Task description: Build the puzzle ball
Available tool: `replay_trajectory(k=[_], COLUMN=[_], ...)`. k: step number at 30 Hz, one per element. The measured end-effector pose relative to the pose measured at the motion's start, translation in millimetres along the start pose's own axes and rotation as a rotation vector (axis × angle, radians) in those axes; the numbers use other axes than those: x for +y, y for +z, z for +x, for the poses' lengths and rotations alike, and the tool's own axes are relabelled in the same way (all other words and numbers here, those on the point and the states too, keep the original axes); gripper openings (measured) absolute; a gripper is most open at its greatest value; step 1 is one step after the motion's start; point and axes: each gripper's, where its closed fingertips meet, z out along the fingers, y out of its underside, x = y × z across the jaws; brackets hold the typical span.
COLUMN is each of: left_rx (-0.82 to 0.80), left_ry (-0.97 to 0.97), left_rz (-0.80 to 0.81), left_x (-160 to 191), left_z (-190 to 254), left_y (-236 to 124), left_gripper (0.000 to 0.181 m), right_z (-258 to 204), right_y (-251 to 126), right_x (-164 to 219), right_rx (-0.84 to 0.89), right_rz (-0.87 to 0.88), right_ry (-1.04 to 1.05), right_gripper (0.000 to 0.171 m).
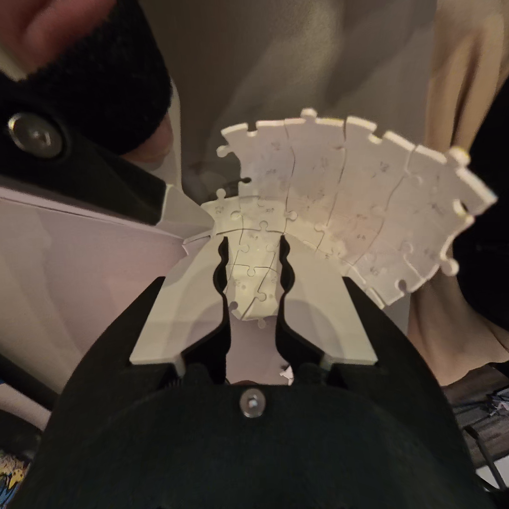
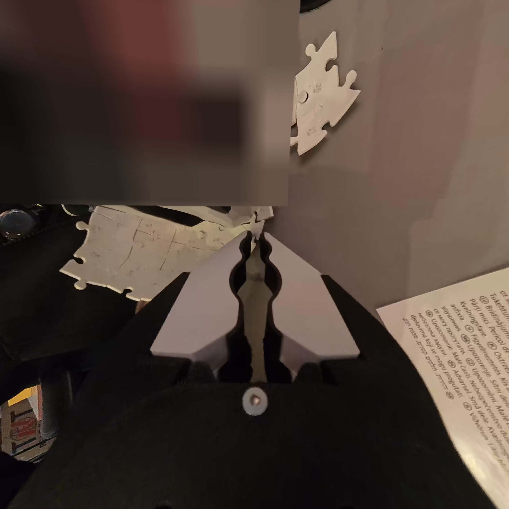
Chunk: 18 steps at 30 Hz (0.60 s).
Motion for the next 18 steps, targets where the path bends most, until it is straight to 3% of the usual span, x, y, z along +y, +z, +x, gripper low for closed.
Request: replay_trajectory(k=[11, 18], left_rx=[0.073, 0.083], left_ry=[-0.039, -0.039], left_rz=[0.018, 0.039], left_x=[0, 0], left_z=[-2, -4], left_y=[-1, -1], left_gripper=[0.03, 0.026], right_z=[4, -6], right_y=[-8, -9], right_x=[-3, -3], right_rx=[-0.003, 0.008], right_rz=[0.046, 0.07], right_ry=[0.048, -0.019], right_gripper=[0.01, 0.0])
